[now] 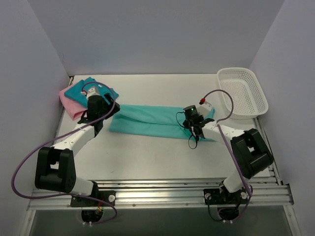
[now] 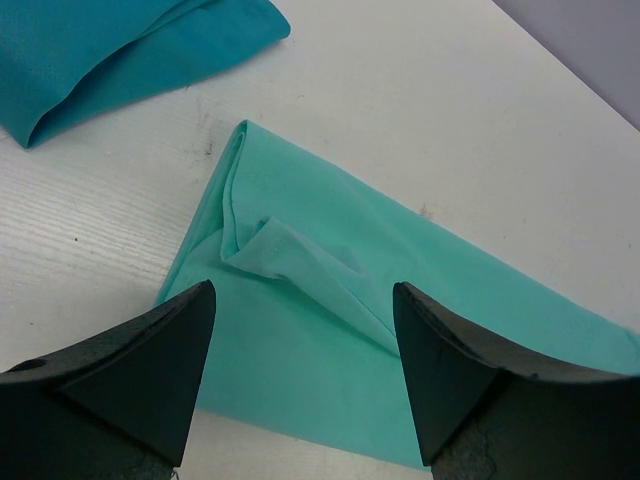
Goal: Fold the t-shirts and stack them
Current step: Fold the other side of the tshirt into a rectangle, then rotate the tshirt 90 degrees
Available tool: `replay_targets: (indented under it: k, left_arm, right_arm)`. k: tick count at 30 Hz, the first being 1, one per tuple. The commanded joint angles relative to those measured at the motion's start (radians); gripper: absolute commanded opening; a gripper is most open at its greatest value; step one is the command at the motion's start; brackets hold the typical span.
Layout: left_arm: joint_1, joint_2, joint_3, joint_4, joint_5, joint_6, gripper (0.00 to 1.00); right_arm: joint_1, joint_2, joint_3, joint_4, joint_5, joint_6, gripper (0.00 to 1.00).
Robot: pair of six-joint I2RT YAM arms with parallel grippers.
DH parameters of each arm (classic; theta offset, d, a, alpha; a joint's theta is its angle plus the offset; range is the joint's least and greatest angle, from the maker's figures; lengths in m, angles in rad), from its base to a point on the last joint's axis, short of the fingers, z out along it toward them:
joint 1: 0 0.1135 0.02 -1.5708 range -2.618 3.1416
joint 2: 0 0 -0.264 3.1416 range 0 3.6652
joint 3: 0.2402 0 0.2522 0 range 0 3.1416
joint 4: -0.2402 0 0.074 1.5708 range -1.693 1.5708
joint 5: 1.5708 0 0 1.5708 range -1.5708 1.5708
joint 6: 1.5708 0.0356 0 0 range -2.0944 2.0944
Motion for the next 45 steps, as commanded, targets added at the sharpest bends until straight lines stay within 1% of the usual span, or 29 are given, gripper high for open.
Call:
replay_targets:
  k: [1, 10, 16, 23, 28, 34, 37, 38, 40, 41, 42, 43, 44, 45]
  left_arm:
    - [0.003, -0.001, 0.027, 0.057, 0.01, 0.01, 0.8]
    - [0.003, 0.007, 0.029, 0.061, 0.016, 0.008, 0.8]
    - [0.003, 0.002, 0.025, 0.061, 0.016, 0.007, 0.8]
    - [0.003, 0.002, 0.022, 0.063, 0.02, 0.005, 0.8]
    - [0.002, 0.001, 0.019, 0.063, 0.019, 0.005, 0.8]
    - [-0.001, -0.004, 0.022, 0.058, 0.016, 0.007, 0.8]
    - [-0.006, -0.007, 0.045, 0.054, 0.026, 0.019, 0.8]
    - [-0.016, -0.005, 0.053, 0.058, 0.046, 0.023, 0.8]
    - [-0.036, 0.008, 0.085, 0.095, 0.092, 0.058, 0.8]
    - [-0.05, 0.04, 0.102, 0.11, 0.117, 0.075, 0.8]
    - [-0.084, 0.068, 0.157, 0.119, 0.211, 0.115, 0.8]
    - [-0.108, 0.097, 0.194, 0.116, 0.25, 0.135, 0.8]
    - [-0.163, 0.164, 0.232, 0.107, 0.284, 0.158, 0.8]
    - [-0.193, 0.201, 0.313, 0.1, 0.36, 0.195, 0.8]
  right_arm:
    - [0.009, 0.031, 0.009, 0.052, 0.007, 0.002, 0.0]
    - [0.033, 0.016, 0.0, 0.057, 0.002, 0.011, 0.0]
    - [0.089, 0.012, -0.037, 0.062, 0.004, 0.047, 0.0]
    - [0.132, 0.084, -0.108, 0.144, -0.018, 0.092, 0.0]
    - [0.205, 0.127, -0.119, 0.178, -0.018, 0.115, 0.0]
    - [0.314, 0.124, -0.053, 0.161, 0.002, 0.129, 0.0]
    - [0.378, 0.077, -0.014, 0.115, 0.02, 0.127, 0.0]
    - [0.413, 0.031, -0.005, 0.073, 0.054, 0.126, 0.0]
    - [0.446, -0.024, 0.018, 0.025, 0.092, 0.121, 0.17]
    - [0.463, -0.082, 0.026, -0.033, 0.138, 0.121, 0.27]
    - [0.496, -0.113, 0.035, -0.061, 0.161, 0.117, 0.49]
    - [0.512, -0.141, 0.055, -0.091, 0.183, 0.117, 0.58]
    - [0.545, -0.2, 0.067, -0.162, 0.238, 0.118, 0.67]
    - [0.566, -0.233, 0.078, -0.214, 0.272, 0.129, 0.69]
